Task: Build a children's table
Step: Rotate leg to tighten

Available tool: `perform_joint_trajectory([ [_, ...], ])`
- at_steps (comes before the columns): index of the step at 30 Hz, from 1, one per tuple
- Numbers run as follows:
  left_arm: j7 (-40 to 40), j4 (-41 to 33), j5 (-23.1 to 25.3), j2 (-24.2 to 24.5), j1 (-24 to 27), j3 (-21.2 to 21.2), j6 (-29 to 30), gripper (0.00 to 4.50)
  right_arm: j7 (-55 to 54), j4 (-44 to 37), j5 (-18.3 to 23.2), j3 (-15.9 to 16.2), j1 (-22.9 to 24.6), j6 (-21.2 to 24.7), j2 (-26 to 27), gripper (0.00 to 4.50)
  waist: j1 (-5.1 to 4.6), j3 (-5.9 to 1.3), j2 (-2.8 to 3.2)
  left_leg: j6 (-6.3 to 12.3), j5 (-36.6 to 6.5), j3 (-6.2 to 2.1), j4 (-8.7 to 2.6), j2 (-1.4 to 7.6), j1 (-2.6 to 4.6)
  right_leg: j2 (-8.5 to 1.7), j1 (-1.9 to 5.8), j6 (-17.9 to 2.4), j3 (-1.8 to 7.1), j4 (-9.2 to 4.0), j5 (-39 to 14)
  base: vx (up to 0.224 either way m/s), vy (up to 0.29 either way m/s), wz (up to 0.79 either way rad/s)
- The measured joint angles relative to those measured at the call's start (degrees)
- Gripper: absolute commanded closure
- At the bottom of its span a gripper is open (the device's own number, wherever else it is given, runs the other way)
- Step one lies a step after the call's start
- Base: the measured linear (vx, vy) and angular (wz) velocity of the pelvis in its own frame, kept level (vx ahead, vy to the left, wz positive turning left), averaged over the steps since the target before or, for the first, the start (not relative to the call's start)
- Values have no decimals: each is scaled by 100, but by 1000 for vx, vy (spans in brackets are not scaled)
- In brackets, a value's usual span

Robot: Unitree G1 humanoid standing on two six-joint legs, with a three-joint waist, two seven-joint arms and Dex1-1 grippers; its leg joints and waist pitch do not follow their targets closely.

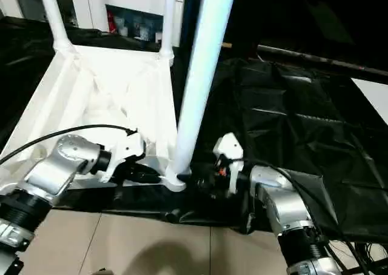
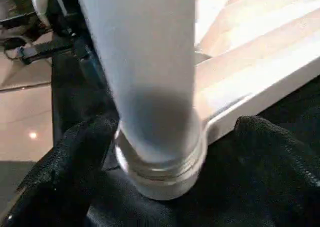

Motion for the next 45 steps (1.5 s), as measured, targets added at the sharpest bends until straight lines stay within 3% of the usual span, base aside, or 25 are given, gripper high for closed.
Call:
perform_joint_trajectory([
  [8,17,-36,2,-4,23,4,-5,450,41,228,-193,204,-78,-152,98,19,-1,0,0,0,0,0,4,0,-1,0,0,0,0,1,0,0,0,0],
  [24,21,-39,4,1,29,3,2,450,8,431,-219,203,-210,-355,198,167,1,-1,-1,1,0,1,13,0,0,0,1,0,1,10,0,0,0,0],
  [33,24,-75,1,-18,52,12,54,450,14,436,-201,185,-183,-369,224,181,4,-2,-3,1,0,1,15,0,0,0,1,0,1,11,0,0,0,0],
  [37,314,131,78,-239,-40,25,73,450,-297,590,-145,-39,-124,-349,431,182,5,-6,7,1,0,2,22,-3,19,-5,17,-2,4,17,2,0,0,0],
  [45,2074,1261,579,-1340,-627,59,31,450,-2512,1069,-158,-811,-170,-318,1312,183,-2,-17,30,-1,1,-7,23,-5,32,-7,26,22,2,18,7,0,0,0],
])
